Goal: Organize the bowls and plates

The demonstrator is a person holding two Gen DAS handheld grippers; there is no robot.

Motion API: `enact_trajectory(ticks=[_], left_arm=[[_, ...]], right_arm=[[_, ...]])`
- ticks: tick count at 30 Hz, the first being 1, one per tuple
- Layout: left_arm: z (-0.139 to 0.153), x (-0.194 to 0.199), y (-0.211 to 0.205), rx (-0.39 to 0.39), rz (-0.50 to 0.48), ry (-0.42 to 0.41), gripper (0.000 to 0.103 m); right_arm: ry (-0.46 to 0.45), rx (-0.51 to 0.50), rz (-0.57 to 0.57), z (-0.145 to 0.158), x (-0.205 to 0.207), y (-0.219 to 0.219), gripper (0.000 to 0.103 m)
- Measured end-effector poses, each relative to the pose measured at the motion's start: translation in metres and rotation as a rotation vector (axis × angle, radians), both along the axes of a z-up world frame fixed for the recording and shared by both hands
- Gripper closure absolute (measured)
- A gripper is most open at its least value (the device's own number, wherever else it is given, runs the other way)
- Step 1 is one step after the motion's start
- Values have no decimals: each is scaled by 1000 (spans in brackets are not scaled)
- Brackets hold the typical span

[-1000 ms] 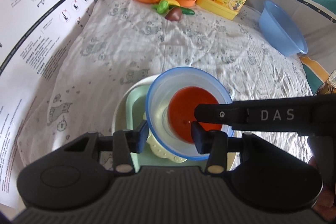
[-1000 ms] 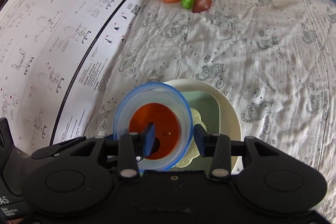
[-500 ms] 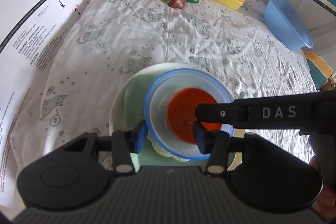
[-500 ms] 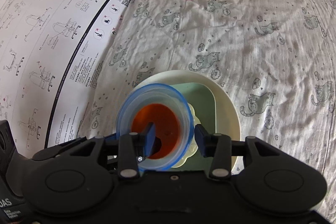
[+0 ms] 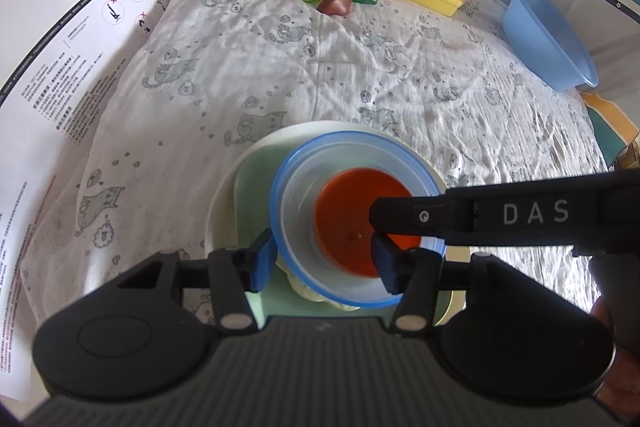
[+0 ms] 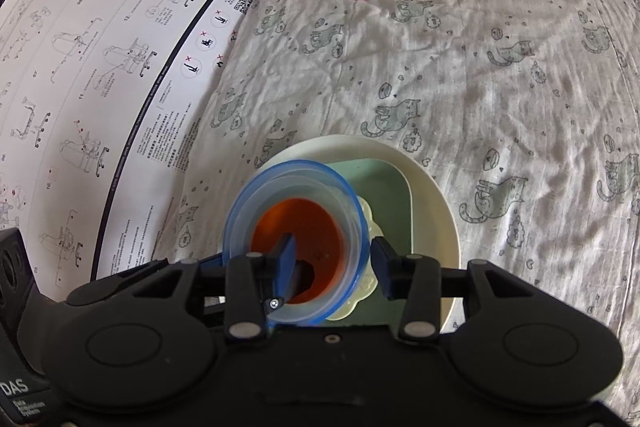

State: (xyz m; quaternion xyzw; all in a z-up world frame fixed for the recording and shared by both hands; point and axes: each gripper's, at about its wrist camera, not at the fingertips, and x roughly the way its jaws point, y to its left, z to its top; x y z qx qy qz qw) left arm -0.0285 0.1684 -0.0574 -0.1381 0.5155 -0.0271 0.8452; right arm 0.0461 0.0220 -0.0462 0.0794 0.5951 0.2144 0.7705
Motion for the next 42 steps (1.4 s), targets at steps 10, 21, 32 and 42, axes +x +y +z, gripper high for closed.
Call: enact_trajectory(ticks=[10, 21, 32, 42], left_arm=[[37, -19, 0, 136, 42, -167, 0], [72, -45, -5, 169, 44, -285, 0], [80, -66, -29, 211, 9, -322, 0], [71, -92, -33, 241, -10, -331, 0]], right_arm=[[-107, 36, -52, 32, -12, -23, 3], [-241, 20, -130, 60, -41, -75, 0], [-336, -6, -82, 73, -80, -93, 0], [-432, -40, -44, 72, -113, -107, 0]])
